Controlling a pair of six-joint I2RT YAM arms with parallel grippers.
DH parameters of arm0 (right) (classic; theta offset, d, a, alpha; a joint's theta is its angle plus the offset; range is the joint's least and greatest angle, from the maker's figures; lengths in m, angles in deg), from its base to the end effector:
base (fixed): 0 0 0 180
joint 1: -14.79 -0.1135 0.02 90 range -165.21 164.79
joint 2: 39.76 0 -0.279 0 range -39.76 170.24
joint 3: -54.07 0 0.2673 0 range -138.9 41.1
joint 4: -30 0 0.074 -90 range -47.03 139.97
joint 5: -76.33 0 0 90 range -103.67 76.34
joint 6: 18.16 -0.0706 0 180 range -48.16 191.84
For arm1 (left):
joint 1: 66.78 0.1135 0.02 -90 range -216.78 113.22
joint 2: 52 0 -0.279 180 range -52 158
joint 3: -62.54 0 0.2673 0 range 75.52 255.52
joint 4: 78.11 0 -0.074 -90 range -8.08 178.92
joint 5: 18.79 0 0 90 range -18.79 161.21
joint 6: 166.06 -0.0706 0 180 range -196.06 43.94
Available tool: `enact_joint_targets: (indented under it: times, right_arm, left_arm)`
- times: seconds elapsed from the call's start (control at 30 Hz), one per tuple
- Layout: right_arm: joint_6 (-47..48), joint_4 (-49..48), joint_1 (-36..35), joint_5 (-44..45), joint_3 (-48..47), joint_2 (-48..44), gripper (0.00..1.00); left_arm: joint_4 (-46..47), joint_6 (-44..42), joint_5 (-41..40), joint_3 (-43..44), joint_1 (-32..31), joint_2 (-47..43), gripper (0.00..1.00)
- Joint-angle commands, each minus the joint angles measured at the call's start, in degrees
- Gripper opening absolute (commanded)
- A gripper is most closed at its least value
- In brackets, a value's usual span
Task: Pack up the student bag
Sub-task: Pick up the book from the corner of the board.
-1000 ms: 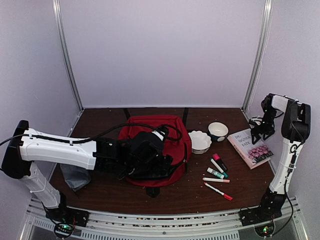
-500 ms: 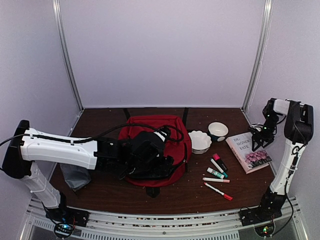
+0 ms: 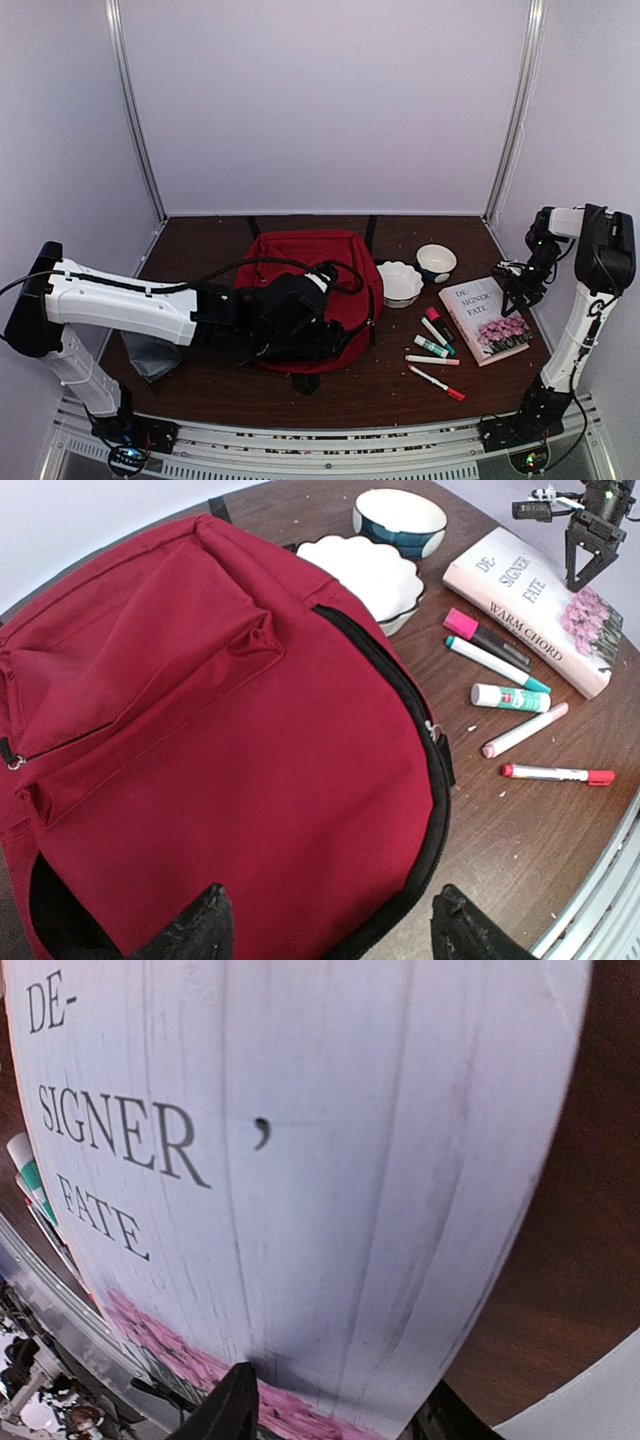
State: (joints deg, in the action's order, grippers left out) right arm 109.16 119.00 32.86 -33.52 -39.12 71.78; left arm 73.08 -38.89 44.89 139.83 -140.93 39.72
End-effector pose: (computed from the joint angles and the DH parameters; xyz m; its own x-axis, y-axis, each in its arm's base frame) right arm 0.3252 -0.0809 0.1548 -0.9569 -0.2876 0.0407 -0.2416 0.8656 0.4385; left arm 0.1359 -0.3640 0.2317 -0.6167 0.1895 -0.7640 0.5037 0.8408 -0.1981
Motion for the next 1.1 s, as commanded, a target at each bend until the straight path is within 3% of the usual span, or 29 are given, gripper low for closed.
enact_joint_targets:
  times: [0.0, 0.87, 1.07]
  right_arm:
    - [0.1, 0.7, 0.5, -3.1, 1.1, -2.0, 0.47]
    - [1.0, 14.5, 0.5, -14.5, -3.1, -9.5, 0.03]
    - [1.3, 16.9, 0.5, -17.4, -3.8, -12.9, 0.00]
  left_arm:
    - [4.4, 1.6, -0.1, -2.2, -0.1, -2.2, 0.70]
    - [10.5, 2.8, 2.2, -7.0, 0.7, -2.9, 0.71]
    - [11.0, 2.8, 3.4, -6.5, 0.8, -2.3, 0.71]
